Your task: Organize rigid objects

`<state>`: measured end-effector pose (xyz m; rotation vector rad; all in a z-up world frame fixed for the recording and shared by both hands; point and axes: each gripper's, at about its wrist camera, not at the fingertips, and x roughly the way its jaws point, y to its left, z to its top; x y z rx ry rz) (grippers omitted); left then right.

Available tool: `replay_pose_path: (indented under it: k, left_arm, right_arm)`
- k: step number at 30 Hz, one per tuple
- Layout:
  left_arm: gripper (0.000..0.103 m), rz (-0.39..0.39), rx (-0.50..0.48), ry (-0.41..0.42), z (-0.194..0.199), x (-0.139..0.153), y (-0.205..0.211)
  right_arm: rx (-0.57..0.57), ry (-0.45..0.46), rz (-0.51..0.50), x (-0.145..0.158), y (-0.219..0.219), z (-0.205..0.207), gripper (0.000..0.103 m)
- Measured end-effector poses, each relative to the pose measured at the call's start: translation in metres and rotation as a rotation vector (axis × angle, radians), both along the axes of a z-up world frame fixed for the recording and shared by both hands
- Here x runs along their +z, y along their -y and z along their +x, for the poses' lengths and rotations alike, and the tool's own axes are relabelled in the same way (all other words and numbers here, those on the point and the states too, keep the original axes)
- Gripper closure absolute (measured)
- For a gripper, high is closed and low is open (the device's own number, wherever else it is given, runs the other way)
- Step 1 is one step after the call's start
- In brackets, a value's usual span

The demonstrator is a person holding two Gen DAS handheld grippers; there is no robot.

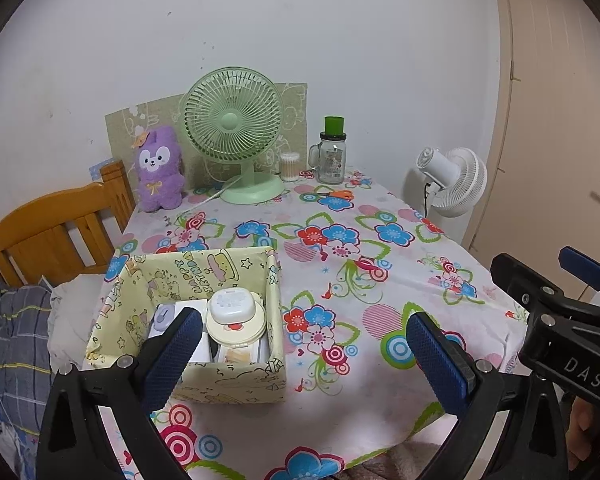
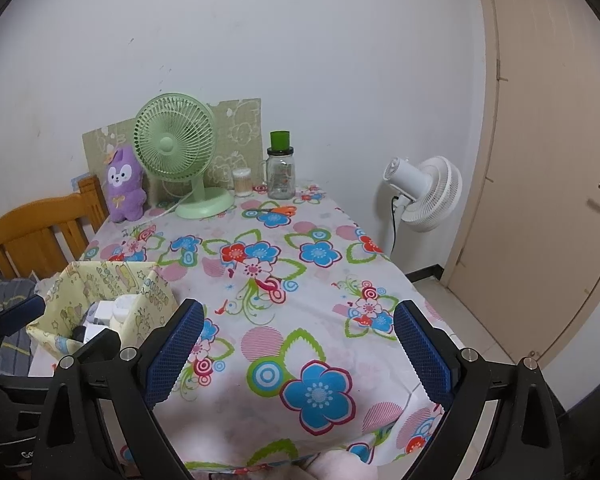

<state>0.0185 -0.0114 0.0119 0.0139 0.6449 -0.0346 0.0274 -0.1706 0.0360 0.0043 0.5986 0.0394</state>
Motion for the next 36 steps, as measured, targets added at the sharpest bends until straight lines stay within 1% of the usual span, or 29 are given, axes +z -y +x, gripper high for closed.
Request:
replay_pose_path:
  k: [36]
  left_arm:
    - [0.0,-0.003,-0.001,-0.006,-0.0017,-0.0007,-0.0044]
  right_arm:
    - [0.017,-0.004,0.0,-0.0018,-0.0089,-0.0001,0.006]
